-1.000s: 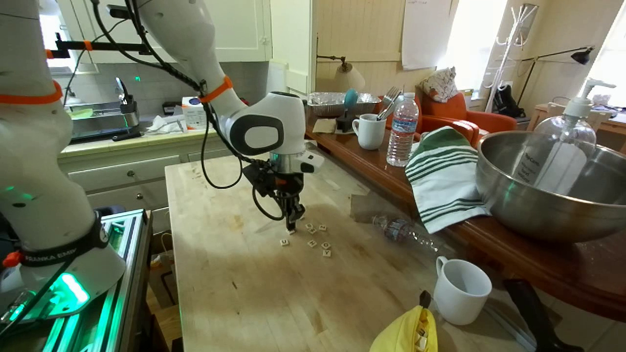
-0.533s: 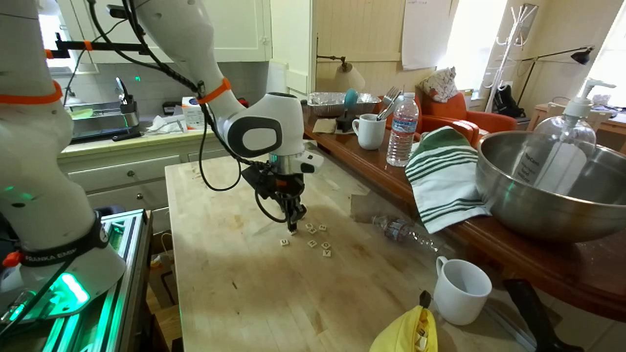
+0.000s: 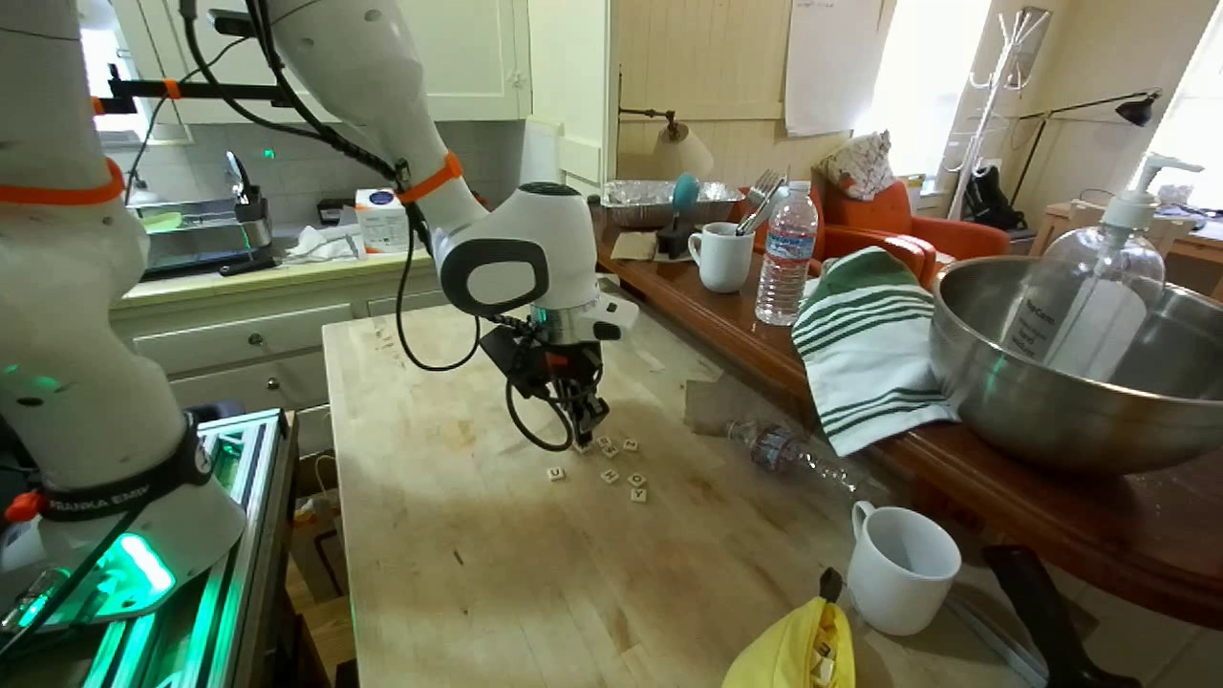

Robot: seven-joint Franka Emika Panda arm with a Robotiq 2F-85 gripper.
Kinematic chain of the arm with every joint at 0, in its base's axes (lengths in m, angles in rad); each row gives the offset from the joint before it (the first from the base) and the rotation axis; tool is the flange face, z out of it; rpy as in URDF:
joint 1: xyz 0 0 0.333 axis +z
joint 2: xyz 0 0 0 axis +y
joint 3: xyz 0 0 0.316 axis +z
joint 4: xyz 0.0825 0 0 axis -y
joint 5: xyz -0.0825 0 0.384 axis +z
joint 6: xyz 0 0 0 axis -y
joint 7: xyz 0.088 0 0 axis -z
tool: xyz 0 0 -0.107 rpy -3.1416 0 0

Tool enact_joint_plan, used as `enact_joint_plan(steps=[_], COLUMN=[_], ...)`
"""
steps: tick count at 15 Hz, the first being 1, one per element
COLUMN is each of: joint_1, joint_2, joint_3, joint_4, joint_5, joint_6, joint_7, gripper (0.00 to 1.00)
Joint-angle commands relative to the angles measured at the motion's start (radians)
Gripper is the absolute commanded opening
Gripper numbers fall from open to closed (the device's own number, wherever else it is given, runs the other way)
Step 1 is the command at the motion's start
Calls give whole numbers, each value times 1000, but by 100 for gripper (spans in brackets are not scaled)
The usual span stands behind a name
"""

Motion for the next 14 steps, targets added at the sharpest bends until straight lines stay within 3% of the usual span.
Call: enact_joint_plan(steps=[1,14], joint_1=[-34,-61], joint_2=[46,110], joint_3=[51,38], joint_4=[16,97], joint_5=[93,106], joint_6=[36,62], joint_7=[-66,-44], gripper=[0,0])
